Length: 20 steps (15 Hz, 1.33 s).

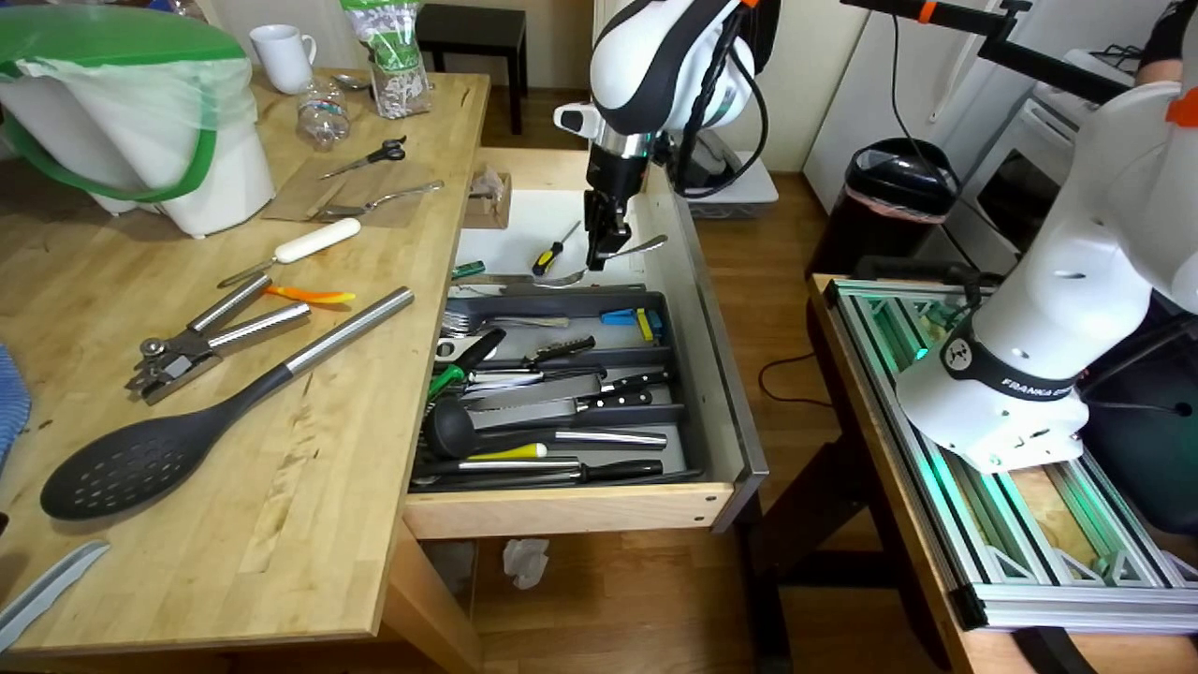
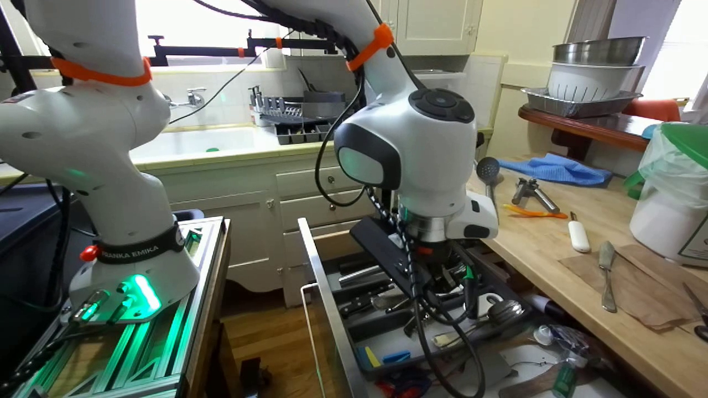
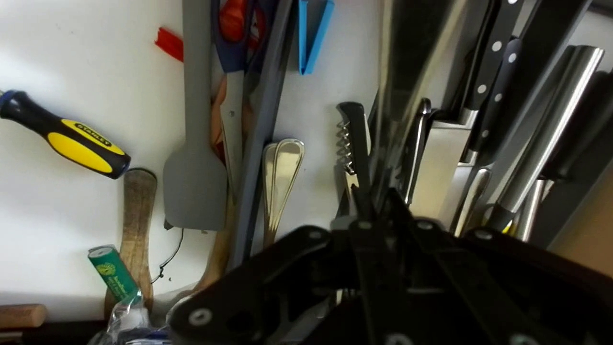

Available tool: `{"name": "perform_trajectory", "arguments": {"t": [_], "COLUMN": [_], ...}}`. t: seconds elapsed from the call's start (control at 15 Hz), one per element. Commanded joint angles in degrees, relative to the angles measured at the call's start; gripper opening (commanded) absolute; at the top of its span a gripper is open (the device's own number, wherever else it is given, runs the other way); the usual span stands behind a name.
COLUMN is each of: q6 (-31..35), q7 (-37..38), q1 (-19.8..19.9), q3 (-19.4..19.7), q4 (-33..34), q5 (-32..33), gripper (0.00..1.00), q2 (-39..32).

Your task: Pick up the fork on the table and put it in the drawer

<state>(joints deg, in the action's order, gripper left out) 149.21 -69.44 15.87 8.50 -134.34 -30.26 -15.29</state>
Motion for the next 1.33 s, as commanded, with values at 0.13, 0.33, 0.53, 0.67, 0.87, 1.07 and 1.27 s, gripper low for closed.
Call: {"name": "perform_trajectory", "arguments": {"t": [0.13,0.33,0.53,0.67,0.87,1.07,1.27], "q6": [0.82,0.57,0.59,0.61,5.18,7.03,8.15], "q7": [7.09,7.86,9.98,10.13,10.03,11.04,12.01], "q1": [2.29,3.56,4.11,4.19,3.83,4.5,4.59], "q3": [-3.2,-4.72,-5.15,-5.19,-5.54,-7.67,-9.25], "q4": [11.57,10.48,13.6,14.04,14.16,15.46,16.19], "q5": [1.28,2.56,3.86,3.96,3.68,4.21,5.75], "gripper": [0.02,0.09,0.09,0.09,0.02,0.02,0.02], "q2": [-10.19,-8.77,-11.99,-12.52,-13.46,-15.74,-18.24]}}
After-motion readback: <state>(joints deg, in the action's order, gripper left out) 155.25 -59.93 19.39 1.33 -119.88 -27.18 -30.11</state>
